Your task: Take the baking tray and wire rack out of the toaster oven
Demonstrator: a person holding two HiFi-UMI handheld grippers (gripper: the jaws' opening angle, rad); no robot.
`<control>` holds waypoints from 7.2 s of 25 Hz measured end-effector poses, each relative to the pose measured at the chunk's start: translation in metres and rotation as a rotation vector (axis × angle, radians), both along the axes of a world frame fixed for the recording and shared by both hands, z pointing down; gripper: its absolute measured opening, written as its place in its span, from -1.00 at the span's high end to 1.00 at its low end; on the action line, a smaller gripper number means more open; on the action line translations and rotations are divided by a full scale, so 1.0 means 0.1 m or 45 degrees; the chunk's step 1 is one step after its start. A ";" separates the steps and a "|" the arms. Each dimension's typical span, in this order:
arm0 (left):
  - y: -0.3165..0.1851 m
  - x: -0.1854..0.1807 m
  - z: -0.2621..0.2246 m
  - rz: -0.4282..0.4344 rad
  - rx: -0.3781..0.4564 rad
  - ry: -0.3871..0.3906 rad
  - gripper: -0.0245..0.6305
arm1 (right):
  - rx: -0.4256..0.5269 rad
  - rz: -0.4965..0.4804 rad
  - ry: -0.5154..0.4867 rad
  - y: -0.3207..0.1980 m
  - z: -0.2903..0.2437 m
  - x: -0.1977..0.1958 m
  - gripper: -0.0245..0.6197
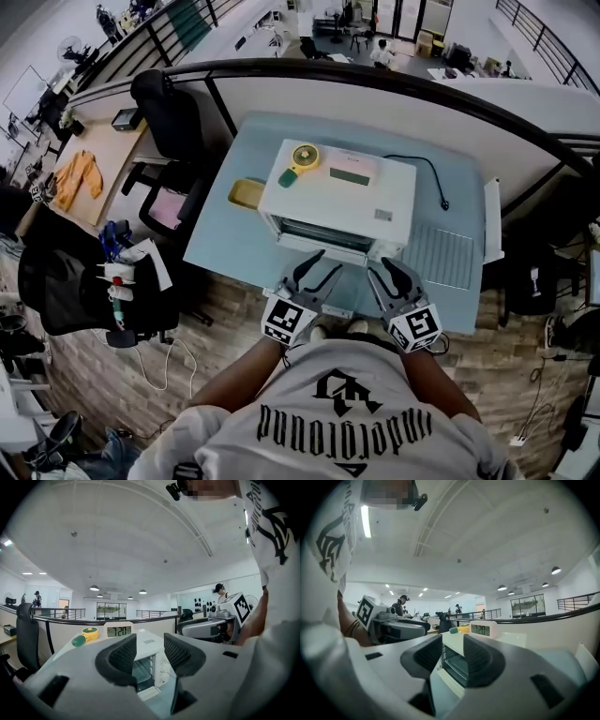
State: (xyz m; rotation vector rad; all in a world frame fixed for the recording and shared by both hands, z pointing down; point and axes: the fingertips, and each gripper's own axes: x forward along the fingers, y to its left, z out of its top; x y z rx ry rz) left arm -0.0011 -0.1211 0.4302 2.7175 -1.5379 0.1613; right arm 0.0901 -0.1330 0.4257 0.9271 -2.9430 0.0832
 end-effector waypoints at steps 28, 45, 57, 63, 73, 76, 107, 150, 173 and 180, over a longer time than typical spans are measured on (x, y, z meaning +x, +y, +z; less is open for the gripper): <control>-0.34 -0.44 0.01 0.126 -0.008 -0.008 0.35 | -0.021 0.121 -0.048 -0.24 0.04 -0.50 0.44; 0.06 -1.11 0.21 0.279 -0.042 0.028 0.34 | -0.107 0.229 -0.008 0.18 0.28 -1.24 0.38; -0.02 -1.09 0.47 0.265 -0.129 0.092 0.33 | -0.223 0.259 -0.060 0.10 0.52 -1.16 0.38; -0.11 -1.07 0.61 0.233 -0.182 0.128 0.33 | -0.319 0.273 -0.129 -0.01 0.73 -1.08 0.37; -0.25 -1.10 0.99 0.166 -0.340 0.306 0.34 | -0.492 0.319 -0.254 -0.22 1.07 -0.97 0.37; -0.29 -1.10 1.11 0.150 -0.385 0.354 0.34 | -0.568 0.345 -0.326 -0.27 1.20 -0.92 0.37; -0.71 -1.06 2.35 -0.054 -0.784 0.868 0.33 | -1.056 0.525 -0.733 -0.72 2.43 -0.62 0.35; -1.59 -1.32 2.89 -0.358 -0.810 1.519 0.46 | -1.226 0.682 -1.305 -1.55 2.98 -0.77 0.52; -1.31 -1.32 2.97 -0.368 -0.857 1.494 0.68 | -1.290 0.665 -1.322 -1.24 3.05 -0.77 0.71; -0.99 -1.29 2.98 -0.323 -0.910 1.476 0.70 | -1.314 0.665 -1.277 -0.93 3.08 -0.74 0.71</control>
